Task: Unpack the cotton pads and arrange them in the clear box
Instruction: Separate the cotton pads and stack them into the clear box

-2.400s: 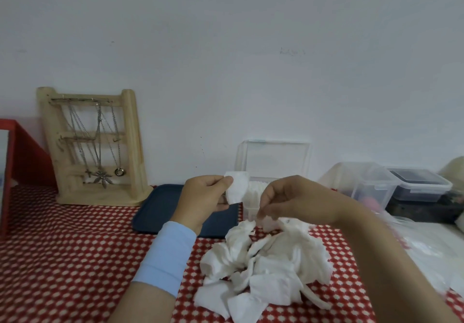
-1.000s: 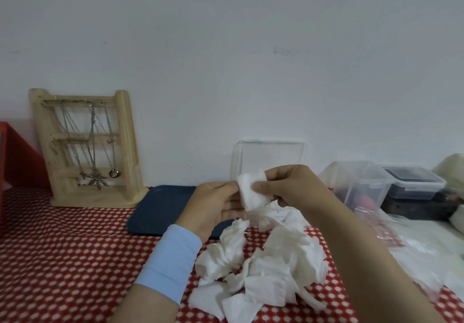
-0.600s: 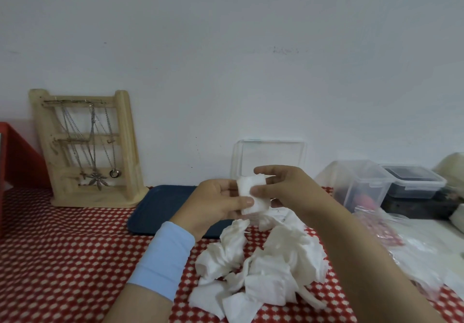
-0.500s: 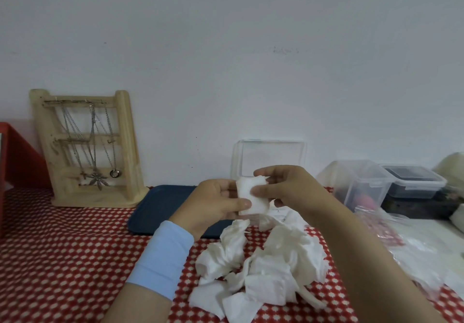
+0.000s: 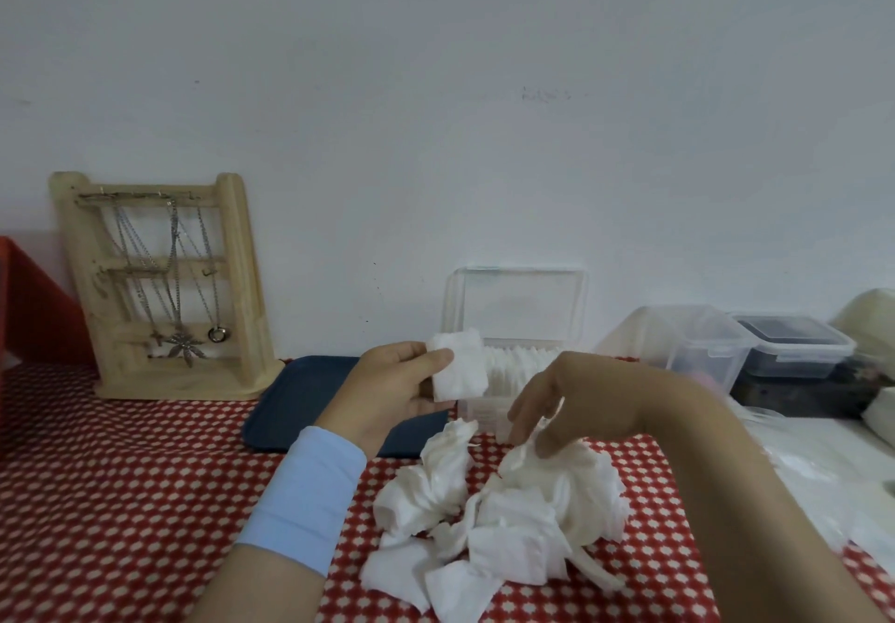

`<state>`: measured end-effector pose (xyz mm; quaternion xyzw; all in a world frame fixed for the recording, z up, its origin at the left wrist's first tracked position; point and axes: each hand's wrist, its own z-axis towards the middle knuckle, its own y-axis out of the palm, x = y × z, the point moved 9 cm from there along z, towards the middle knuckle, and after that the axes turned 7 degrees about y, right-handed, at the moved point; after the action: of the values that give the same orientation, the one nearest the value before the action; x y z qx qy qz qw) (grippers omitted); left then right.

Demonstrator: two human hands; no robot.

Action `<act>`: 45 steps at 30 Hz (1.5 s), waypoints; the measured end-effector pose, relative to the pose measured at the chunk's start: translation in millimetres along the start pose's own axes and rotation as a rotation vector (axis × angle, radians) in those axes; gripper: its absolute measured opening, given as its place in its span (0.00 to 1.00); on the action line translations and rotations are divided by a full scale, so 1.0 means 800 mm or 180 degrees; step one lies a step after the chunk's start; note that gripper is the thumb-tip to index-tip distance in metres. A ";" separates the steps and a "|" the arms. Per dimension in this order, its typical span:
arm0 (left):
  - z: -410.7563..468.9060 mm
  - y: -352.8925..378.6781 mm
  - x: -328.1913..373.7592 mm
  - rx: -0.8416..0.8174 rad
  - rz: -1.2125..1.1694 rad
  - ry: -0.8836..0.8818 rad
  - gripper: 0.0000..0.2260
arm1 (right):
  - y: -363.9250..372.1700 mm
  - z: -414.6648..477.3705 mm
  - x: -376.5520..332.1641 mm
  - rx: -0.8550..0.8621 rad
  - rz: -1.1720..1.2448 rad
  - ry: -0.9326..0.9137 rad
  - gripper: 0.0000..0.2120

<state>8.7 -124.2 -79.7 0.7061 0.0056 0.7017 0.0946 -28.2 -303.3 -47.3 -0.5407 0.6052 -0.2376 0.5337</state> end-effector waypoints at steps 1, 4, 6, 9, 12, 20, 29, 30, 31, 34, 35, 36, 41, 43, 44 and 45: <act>0.000 0.000 0.000 -0.0007 -0.0028 -0.0007 0.08 | -0.005 0.003 -0.002 0.0103 0.0199 -0.0093 0.09; -0.001 -0.003 0.001 0.0074 0.0006 0.0029 0.08 | -0.031 0.000 -0.007 0.0551 0.1103 -0.0395 0.04; -0.001 -0.003 0.001 0.0091 0.0102 0.0055 0.07 | -0.046 -0.006 -0.010 0.0832 0.1866 -0.0604 0.04; -0.002 0.009 -0.002 -0.0085 0.0196 0.0040 0.08 | -0.047 -0.003 -0.018 0.1020 0.2541 -0.0678 0.04; -0.006 0.026 -0.004 -0.0373 0.0080 -0.0017 0.11 | -0.039 0.008 -0.020 0.1269 0.2613 -0.0494 0.01; -0.011 0.028 -0.003 -0.0404 -0.0130 -0.0124 0.11 | -0.050 0.011 -0.019 0.1832 0.2491 -0.0488 0.04; -0.017 0.040 0.007 -0.0693 -0.0338 -0.0121 0.18 | -0.047 0.012 -0.022 0.2214 0.1886 -0.0328 0.05; -0.017 0.039 0.008 -0.0737 -0.0212 -0.0070 0.16 | -0.044 0.014 -0.023 0.2115 0.1876 -0.0303 0.07; -0.016 0.036 0.009 -0.0737 -0.0102 -0.0033 0.14 | -0.040 0.016 -0.023 0.1973 0.1904 -0.0288 0.10; -0.012 0.023 0.012 -0.0635 0.0103 0.0013 0.13 | -0.029 0.021 -0.024 0.1542 0.2281 -0.0319 0.15; -0.012 0.018 0.014 -0.0599 0.0184 0.0027 0.13 | -0.027 0.023 -0.025 0.1481 0.2378 -0.0338 0.15; -0.011 0.012 0.016 -0.0548 0.0246 0.0043 0.13 | -0.025 0.024 -0.027 0.1496 0.2391 -0.0330 0.14; -0.004 -0.029 0.025 0.0082 0.0346 0.0198 0.13 | -0.020 0.019 -0.045 0.1670 0.0974 -0.0342 0.13; -0.004 -0.044 0.031 0.0286 0.0300 0.0290 0.10 | 0.001 0.023 -0.055 0.1211 0.0563 -0.0373 0.16; -0.004 -0.049 0.033 0.0361 0.0264 0.0327 0.07 | 0.010 0.025 -0.058 0.1047 0.0368 -0.0403 0.17; -0.005 -0.053 0.034 0.0423 0.0248 0.0358 0.05 | 0.020 0.029 -0.061 0.0924 0.0163 -0.0432 0.20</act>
<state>10.7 -77.8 -58.5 0.6700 0.0300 0.7415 0.0197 -21.5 -247.4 -49.0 -0.4571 0.5407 -0.2718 0.6517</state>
